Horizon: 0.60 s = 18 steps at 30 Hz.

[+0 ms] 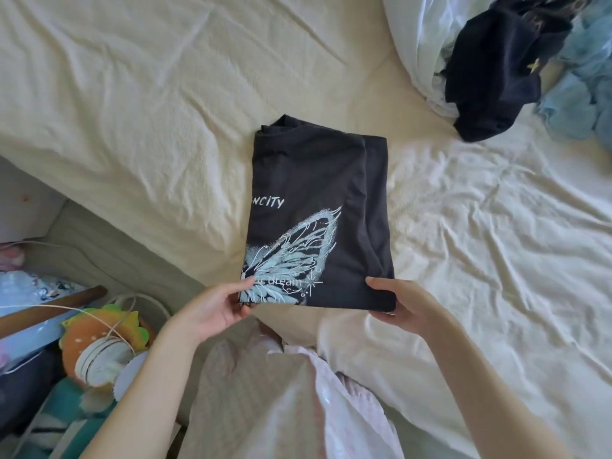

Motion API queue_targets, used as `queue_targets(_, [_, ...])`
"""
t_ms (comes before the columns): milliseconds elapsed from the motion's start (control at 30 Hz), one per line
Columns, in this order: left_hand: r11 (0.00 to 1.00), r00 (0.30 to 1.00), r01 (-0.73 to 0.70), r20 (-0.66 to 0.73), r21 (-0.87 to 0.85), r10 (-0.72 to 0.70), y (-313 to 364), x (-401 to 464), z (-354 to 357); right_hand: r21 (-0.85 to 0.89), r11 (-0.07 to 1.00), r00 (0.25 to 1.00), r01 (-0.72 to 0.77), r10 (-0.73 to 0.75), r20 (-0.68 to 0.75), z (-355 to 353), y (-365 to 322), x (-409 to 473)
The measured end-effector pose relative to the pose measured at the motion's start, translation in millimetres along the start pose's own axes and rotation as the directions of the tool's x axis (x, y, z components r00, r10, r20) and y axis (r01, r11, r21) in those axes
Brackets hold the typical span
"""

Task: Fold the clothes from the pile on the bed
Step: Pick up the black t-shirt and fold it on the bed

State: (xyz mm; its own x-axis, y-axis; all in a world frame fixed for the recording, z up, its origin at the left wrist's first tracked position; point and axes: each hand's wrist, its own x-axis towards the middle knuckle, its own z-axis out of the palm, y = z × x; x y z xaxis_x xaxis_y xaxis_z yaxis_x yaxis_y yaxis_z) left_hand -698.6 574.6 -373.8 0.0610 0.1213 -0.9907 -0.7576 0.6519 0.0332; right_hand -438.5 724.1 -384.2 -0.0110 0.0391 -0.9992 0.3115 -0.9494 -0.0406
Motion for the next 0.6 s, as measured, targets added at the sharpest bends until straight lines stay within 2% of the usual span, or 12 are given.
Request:
queue_targets(133, [0.996, 0.995, -0.091, 0.032, -0.002, 0.091, 31, -8, 12, 0.078, 0.996, 0.997, 0.047, -0.052, 0.061, 4, -30, -9])
queue_targets(300, [0.965, 0.975, -0.223, -0.03, -0.139, 0.221, 98, -7, 46, 0.151, 0.975, 0.98, 0.166, -0.18, 0.084, 20, -107, -20])
queue_targets(367, [0.941, 0.952, -0.305, -0.043, -0.149, 0.302, 125, 1, 63, 0.135, 0.956, 0.964, 0.259, -0.265, 0.03, 34, -136, -19])
queue_targets(400, [0.925, 0.931, -0.365, -0.061, -0.107, 0.36, 135, 7, 73, 0.104, 0.936, 0.942, 0.336, -0.333, -0.046, 42, -148, -16])
queue_targets(433, [0.898, 0.894, -0.441, -0.089, 0.0, 0.439, 142, 14, 83, 0.03, 0.896, 0.888, 0.442, -0.433, -0.151, 53, -156, -11])
queue_targets(467, [0.831, 0.829, -0.522, -0.115, 0.195, 0.548, 145, 21, 92, -0.111, 0.822, 0.784, 0.558, -0.567, -0.254, 64, -160, -5])
queue_targets(500, [0.681, 0.724, -0.567, -0.113, 0.463, 0.68, 145, 30, 100, -0.321, 0.695, 0.623, 0.643, -0.719, -0.308, 74, -160, 1])
queue_targets(533, [0.432, 0.582, -0.54, -0.049, 0.722, 0.811, 142, 38, 104, -0.547, 0.504, 0.436, 0.669, -0.862, -0.26, 82, -157, 8])
queue_targets(567, [0.136, 0.446, -0.446, 0.088, 0.885, 0.891, 138, 48, 106, -0.722, 0.281, 0.284, 0.632, -0.951, -0.121, 89, -153, 17])
queue_targets(600, [-0.113, 0.362, -0.33, 0.236, 0.937, 0.902, 134, 58, 108, -0.826, 0.081, 0.206, 0.558, -0.977, 0.044, 94, -147, 27])
